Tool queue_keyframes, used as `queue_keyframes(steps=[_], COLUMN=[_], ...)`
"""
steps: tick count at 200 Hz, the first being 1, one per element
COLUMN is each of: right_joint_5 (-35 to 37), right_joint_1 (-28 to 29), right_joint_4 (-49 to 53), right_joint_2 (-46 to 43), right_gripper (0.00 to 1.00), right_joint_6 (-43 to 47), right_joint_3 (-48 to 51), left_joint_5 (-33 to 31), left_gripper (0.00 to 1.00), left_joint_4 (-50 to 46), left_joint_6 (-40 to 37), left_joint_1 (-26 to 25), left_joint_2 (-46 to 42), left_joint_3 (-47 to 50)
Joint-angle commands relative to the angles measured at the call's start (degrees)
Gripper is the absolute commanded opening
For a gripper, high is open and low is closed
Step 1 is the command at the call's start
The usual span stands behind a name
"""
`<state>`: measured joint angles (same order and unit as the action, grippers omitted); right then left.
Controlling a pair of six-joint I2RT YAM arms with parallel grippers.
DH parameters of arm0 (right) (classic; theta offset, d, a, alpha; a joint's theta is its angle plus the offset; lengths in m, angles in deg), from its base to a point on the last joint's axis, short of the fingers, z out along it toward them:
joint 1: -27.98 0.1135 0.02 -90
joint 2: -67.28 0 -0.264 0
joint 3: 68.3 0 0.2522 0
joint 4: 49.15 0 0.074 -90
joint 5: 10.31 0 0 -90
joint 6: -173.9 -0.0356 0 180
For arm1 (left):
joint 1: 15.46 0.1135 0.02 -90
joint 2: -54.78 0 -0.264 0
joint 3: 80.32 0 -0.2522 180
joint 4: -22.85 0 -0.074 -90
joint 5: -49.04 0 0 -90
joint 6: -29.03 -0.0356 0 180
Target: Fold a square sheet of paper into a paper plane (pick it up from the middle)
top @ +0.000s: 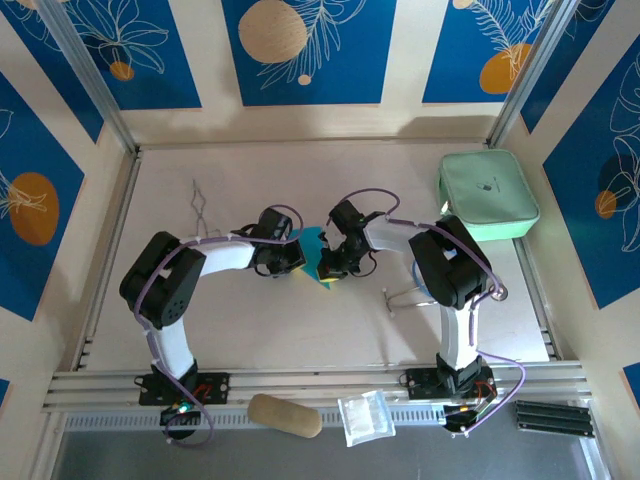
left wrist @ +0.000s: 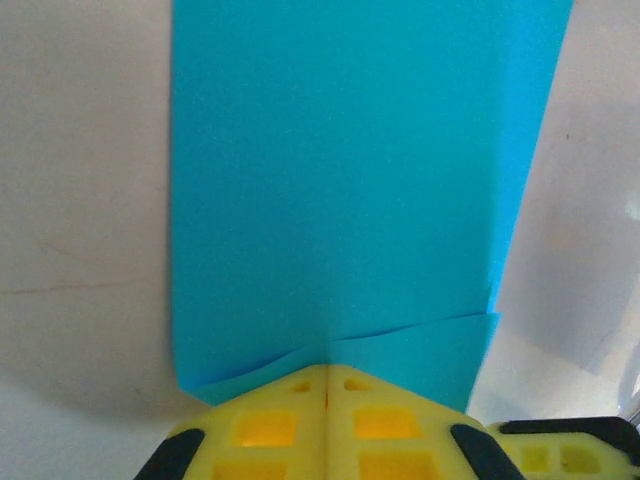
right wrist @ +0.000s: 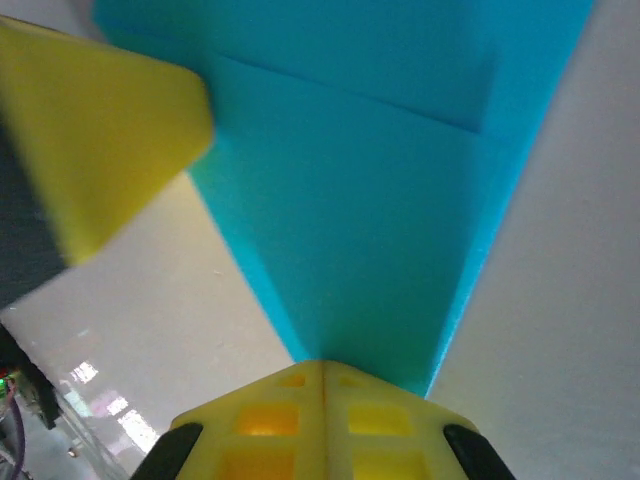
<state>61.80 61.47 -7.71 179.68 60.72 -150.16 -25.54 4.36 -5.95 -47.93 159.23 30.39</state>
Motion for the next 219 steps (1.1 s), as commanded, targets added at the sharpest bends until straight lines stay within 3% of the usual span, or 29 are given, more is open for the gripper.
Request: queue_keyframes(steps=[1,68,119,151,180,219], right_joint_5=[4.36,5.56,3.00,-0.83,-0.56,0.21], right_joint_1=[0.28,-1.13,-1.38,-1.37,-1.76,-1.85], right_joint_4=[1.98,1.47,0.01,-3.40,-6.66,-6.00], right_joint_2=[0.66,0.58,-1.33,-5.27,-8.26,-6.18], right_gripper=[0.00,0.00,0.00,0.02,0.15,0.18], right_joint_6=[-0.04,1.23,0.81,-2.32,-5.55,-5.19], right_joint_3=[1.14,4.74,2.79,0.71,1.11,-1.07], left_joint_5=[-0.58,-1.98,-0.08,2.62,2.99,4.15], left_gripper=[0.07,0.16,0.18,0.20,0.26,0.46], left_joint_4=[-0.80,6.14,5.00,4.18,5.25,11.30], left_joint_6=[-3.21,-13.79,-16.09,-12.75,-7.21,2.69], left_joint_1=[0.71,7.12,9.80,9.41,7.85,5.65], left_joint_2=[1.51,-0.42,-4.75,-9.50,-13.41,-15.06], left_joint_3=[1.39,7.60,4.86,3.40,5.69,10.71])
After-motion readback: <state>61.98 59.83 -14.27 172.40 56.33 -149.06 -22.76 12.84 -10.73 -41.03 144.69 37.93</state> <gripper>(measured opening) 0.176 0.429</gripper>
